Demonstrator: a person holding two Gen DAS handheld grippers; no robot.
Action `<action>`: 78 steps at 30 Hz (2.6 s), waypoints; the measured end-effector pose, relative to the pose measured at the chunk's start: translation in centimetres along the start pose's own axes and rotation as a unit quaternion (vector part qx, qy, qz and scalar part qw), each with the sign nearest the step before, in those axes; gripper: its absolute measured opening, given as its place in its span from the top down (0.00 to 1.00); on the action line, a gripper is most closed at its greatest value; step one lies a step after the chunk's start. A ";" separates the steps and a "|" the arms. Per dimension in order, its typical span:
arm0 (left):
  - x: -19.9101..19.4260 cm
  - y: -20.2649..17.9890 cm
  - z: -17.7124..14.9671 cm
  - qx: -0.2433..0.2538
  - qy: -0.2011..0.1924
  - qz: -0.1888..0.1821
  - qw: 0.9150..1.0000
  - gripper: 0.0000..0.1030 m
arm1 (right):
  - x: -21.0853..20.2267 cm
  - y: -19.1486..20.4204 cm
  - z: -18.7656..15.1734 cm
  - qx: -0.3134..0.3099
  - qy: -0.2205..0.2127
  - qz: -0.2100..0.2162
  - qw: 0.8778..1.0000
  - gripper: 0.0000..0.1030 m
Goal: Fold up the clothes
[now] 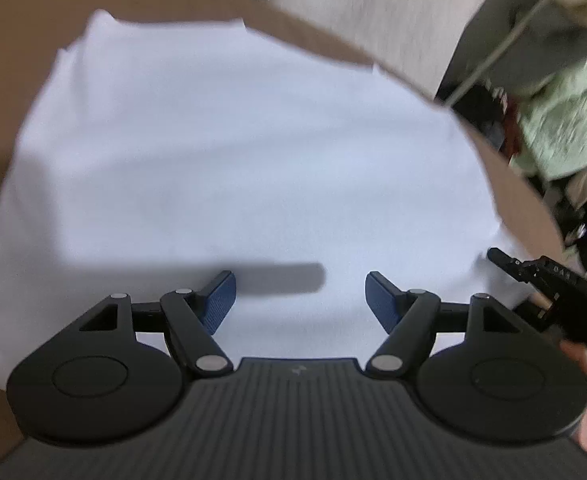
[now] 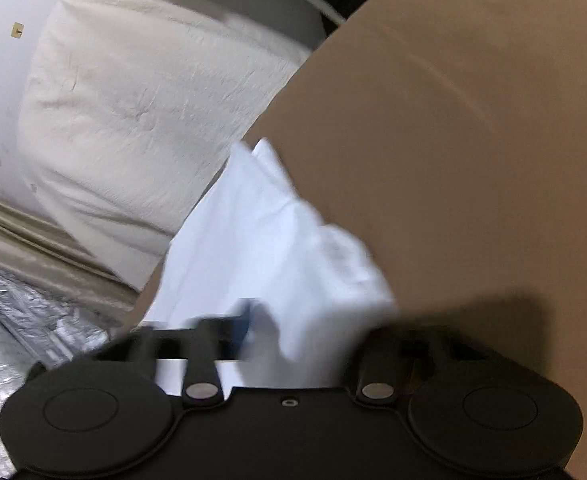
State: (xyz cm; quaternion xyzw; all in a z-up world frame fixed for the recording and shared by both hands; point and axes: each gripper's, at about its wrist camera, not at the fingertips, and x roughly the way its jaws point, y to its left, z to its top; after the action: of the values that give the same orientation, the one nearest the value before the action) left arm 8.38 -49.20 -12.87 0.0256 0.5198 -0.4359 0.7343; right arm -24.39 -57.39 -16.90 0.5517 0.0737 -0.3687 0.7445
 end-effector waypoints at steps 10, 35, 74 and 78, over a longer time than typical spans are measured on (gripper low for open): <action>0.5 -2.8 0.9 0.075 0.070 0.010 0.995 0.28 | -0.2 2.9 1.3 -0.140 -0.020 -0.069 0.987 0.92; -10.0 14.2 -0.9 -0.110 -0.150 -0.075 0.980 0.30 | 2.2 29.2 -12.6 -0.549 0.034 0.170 0.818 0.92; -2.9 9.9 -0.2 -0.093 -0.085 -0.091 0.988 0.21 | 5.5 21.0 -16.7 -0.594 0.197 0.178 0.760 0.62; -2.9 6.9 -0.4 -0.003 -0.066 -0.025 0.998 0.20 | 1.4 20.5 -16.2 -0.694 0.154 0.086 0.698 0.54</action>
State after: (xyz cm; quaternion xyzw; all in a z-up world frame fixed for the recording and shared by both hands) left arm 12.47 -43.00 -13.66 -0.0185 0.4724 -0.4530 0.7558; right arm -5.62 -41.40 -8.10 -0.0686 0.3742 -0.0573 0.9230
